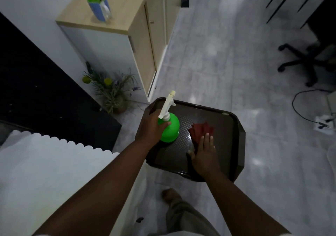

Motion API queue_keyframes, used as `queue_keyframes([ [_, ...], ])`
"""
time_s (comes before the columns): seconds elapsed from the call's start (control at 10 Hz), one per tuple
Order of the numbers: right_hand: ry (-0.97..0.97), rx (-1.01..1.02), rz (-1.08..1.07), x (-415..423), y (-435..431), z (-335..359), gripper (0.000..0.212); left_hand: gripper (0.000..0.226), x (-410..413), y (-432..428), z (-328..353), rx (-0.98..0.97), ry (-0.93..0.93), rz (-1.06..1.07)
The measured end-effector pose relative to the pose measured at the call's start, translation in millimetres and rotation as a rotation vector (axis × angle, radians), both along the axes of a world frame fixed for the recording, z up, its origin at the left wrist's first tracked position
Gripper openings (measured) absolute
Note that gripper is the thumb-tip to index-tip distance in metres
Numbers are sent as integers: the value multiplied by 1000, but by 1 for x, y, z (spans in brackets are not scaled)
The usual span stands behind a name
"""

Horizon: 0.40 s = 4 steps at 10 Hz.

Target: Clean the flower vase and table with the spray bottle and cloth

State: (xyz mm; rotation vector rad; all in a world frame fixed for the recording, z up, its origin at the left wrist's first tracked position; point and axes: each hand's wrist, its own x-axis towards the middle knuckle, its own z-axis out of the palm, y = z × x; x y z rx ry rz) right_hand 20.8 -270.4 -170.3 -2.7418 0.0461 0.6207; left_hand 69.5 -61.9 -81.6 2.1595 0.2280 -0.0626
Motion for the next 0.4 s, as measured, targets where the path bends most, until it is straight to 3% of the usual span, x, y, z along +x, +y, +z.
queue_keyframes([
  [0.1,-20,6,2,2,0,4,86,45,0,-2,7,25,31,-5],
  [0.3,-163,26,116,-10,19,28,76,68,-25,23,14,73,123,6],
  [0.4,-198,100,236,-28,37,35,75,69,-67,51,18,39,148,167],
])
